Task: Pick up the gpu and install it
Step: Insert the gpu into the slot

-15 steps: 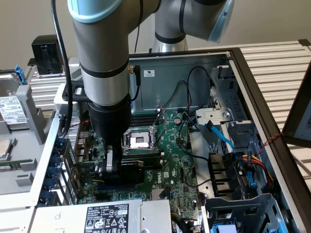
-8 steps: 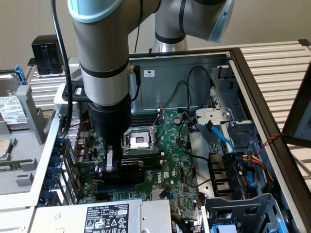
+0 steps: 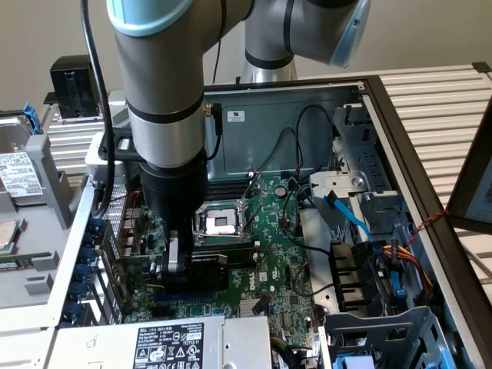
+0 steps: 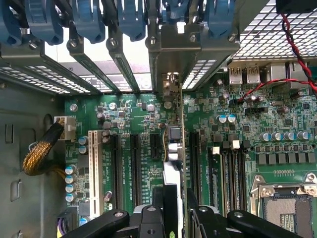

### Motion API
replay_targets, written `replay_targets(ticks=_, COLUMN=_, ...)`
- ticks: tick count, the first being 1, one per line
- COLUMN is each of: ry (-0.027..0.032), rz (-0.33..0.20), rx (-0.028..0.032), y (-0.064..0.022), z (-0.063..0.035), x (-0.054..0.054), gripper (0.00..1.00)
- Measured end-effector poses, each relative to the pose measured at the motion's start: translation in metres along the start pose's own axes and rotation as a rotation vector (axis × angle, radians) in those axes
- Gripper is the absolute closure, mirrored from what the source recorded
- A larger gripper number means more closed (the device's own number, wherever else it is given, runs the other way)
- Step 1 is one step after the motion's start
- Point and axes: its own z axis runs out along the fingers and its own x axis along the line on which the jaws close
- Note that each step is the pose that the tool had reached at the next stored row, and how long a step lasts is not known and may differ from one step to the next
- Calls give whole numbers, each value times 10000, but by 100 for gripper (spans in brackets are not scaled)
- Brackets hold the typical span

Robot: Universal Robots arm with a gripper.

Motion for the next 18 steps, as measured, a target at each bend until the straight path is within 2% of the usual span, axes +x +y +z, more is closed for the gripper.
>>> replay_targets(ticks=18, ry=-13, rz=2, rx=2, y=6, z=15, x=1, gripper=73)
